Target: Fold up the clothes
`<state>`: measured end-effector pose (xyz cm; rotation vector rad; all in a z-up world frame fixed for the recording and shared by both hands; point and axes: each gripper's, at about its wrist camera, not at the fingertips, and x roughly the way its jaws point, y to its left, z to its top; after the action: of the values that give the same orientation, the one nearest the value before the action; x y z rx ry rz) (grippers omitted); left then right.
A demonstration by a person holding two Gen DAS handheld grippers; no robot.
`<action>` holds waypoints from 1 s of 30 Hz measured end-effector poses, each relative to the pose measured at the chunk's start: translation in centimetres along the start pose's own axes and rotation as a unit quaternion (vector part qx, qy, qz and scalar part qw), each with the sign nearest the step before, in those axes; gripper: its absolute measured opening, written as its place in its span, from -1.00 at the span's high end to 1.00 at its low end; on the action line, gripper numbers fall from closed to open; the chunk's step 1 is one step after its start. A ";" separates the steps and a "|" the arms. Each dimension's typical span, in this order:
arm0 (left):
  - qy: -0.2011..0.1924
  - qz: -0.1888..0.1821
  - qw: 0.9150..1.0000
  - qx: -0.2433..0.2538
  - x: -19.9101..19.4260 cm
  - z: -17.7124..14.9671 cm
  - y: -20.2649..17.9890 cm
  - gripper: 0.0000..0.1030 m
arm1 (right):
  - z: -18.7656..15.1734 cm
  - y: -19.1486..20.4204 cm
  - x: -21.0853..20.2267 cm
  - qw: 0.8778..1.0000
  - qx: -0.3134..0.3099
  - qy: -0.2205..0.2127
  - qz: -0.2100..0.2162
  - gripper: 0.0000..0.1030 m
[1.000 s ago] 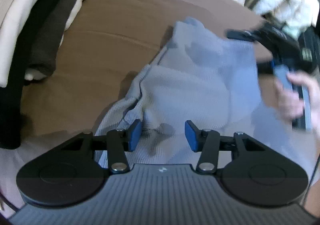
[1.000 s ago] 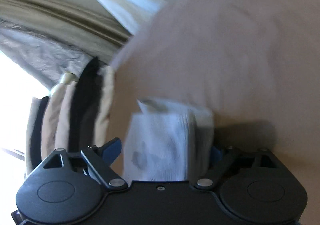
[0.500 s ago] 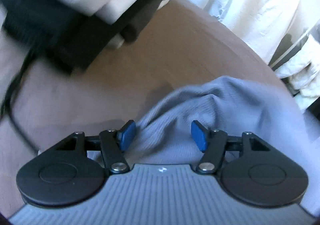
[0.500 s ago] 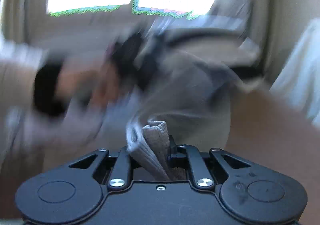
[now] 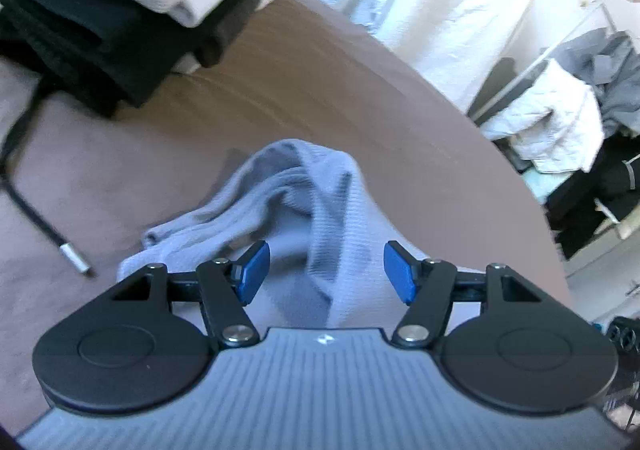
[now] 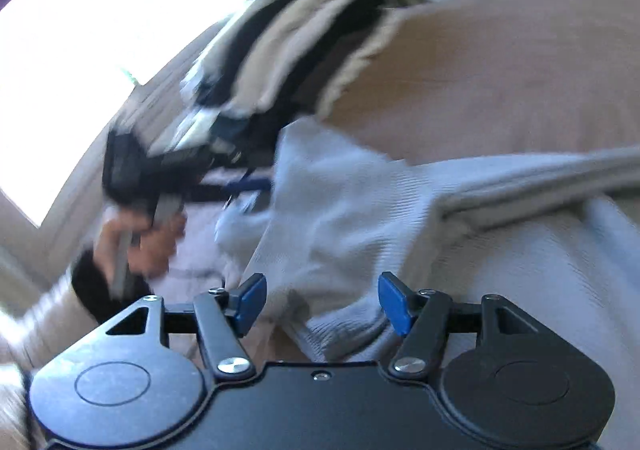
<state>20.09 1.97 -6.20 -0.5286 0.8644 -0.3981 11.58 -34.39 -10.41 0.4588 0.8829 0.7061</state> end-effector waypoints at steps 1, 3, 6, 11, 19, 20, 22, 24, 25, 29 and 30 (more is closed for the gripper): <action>0.003 -0.012 1.000 -0.002 0.2 0.0 0.0 -0.21 | 0.4 -0.4 -0.1 1.000 0.023 0.000 -0.003 -0.52; 0.015 -0.030 0.999 -0.003 1.2 0.2 -0.3 -0.30 | 1.2 -1.1 -0.5 0.998 0.056 -0.002 0.000 -0.71; 0.031 -0.026 0.999 0.026 4.5 1.1 -1.0 -0.31 | 2.3 -3.5 1.1 0.992 0.124 -0.006 0.001 -0.74; 0.046 0.027 0.993 0.109 8.2 3.2 -3.8 0.88 | 4.8 -6.4 7.2 0.990 0.139 0.013 -0.025 0.58; 0.051 0.078 0.988 0.124 12.9 6.2 -3.9 0.80 | 8.9 -6.5 8.2 0.994 0.009 -0.038 -0.102 0.63; 0.051 0.081 0.987 0.127 13.5 6.0 -3.6 0.79 | 8.9 -6.9 8.7 0.993 0.006 -0.028 -0.111 0.65; 0.043 0.075 0.990 0.108 13.3 5.9 -3.4 0.78 | 8.9 -7.2 8.8 0.993 0.005 -0.020 -0.113 0.63; 0.033 0.065 0.994 0.084 11.7 6.1 -3.4 0.71 | 8.9 -7.2 8.0 0.993 0.016 -0.025 -0.110 0.57; 0.020 0.065 0.994 0.085 10.6 6.1 -3.7 0.67 | 8.7 -7.0 7.4 0.992 0.023 -0.030 -0.116 0.42; -0.040 0.100 0.982 0.154 6.1 5.0 -6.0 -0.01 | 6.7 -4.4 5.2 0.980 -0.029 -0.060 -0.190 0.01; -0.049 0.107 0.977 0.181 5.1 4.6 -6.6 -0.04 | 6.1 -3.8 4.8 0.976 -0.047 -0.063 -0.205 0.01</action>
<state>25.98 -4.81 -3.00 -0.1155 0.7242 -0.3197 20.04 -34.04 -11.95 0.2220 0.7874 0.3336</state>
